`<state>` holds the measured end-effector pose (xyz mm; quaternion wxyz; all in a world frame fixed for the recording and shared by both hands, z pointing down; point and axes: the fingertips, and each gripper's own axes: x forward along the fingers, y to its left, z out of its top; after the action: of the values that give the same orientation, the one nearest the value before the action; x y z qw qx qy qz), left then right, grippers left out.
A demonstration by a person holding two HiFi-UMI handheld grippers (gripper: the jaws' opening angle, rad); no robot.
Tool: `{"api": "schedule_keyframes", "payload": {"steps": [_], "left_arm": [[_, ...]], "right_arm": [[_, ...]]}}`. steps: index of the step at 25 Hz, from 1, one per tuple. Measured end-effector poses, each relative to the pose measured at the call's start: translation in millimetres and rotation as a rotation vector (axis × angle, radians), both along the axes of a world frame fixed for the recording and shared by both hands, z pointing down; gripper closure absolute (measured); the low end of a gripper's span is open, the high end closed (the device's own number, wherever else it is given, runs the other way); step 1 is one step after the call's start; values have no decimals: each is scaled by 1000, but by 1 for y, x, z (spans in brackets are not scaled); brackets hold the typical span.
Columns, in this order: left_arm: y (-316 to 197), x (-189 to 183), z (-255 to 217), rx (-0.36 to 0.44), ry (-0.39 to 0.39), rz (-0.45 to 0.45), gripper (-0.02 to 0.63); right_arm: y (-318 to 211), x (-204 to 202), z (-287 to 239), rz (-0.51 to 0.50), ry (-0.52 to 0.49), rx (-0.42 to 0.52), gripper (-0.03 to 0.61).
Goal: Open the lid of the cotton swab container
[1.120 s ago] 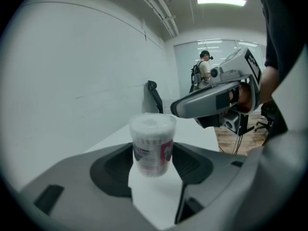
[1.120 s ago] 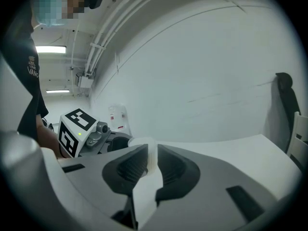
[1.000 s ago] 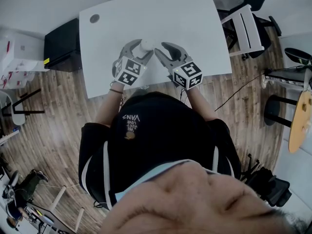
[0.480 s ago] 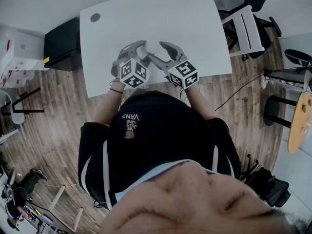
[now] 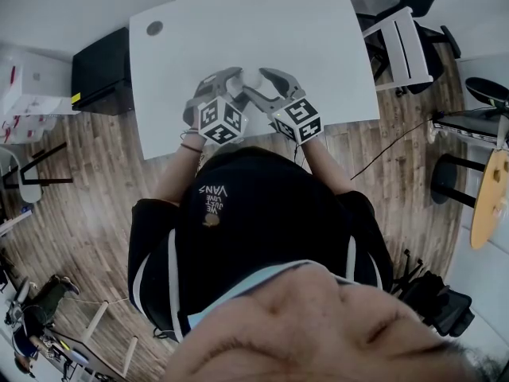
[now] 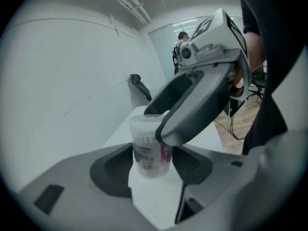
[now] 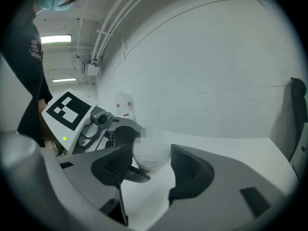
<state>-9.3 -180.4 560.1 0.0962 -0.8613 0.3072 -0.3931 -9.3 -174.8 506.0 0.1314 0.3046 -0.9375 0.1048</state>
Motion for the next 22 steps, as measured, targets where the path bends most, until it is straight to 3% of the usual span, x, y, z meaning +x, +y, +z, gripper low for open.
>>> {"api": "schedule_keyframes", "payload": {"steps": [22], "left_arm": [[3, 4, -5, -40, 128, 19, 357]], "right_arm": [[0, 8, -11, -40, -159, -114, 325]]}}
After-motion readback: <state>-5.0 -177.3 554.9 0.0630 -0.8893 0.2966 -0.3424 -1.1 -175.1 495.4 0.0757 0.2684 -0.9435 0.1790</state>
